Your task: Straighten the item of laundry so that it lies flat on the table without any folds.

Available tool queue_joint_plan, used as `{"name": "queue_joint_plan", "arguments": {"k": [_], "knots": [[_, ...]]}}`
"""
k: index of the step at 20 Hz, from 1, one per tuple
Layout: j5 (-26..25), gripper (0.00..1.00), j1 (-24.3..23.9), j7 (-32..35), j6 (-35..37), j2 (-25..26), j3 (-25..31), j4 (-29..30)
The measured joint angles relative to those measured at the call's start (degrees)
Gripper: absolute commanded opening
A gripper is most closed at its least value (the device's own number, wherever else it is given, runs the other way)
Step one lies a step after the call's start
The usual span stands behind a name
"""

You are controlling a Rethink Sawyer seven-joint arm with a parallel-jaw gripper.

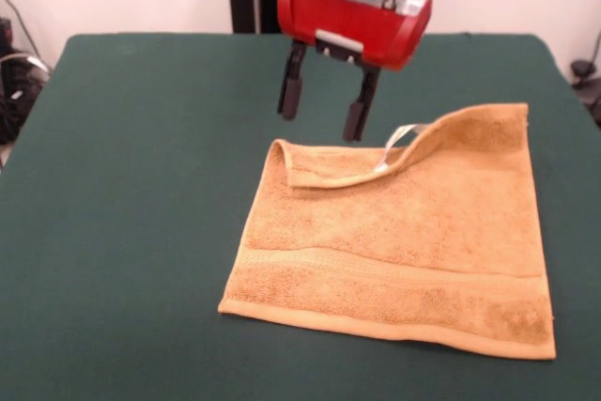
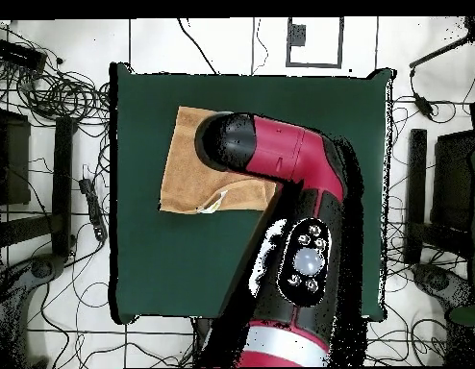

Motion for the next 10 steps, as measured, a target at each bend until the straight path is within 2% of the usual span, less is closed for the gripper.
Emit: {"name": "queue_joint_plan", "arguments": {"k": [10], "knots": [[0.05,1.0,1.39,0.0,-0.32,-2.73,-1.0,3.35]]}}
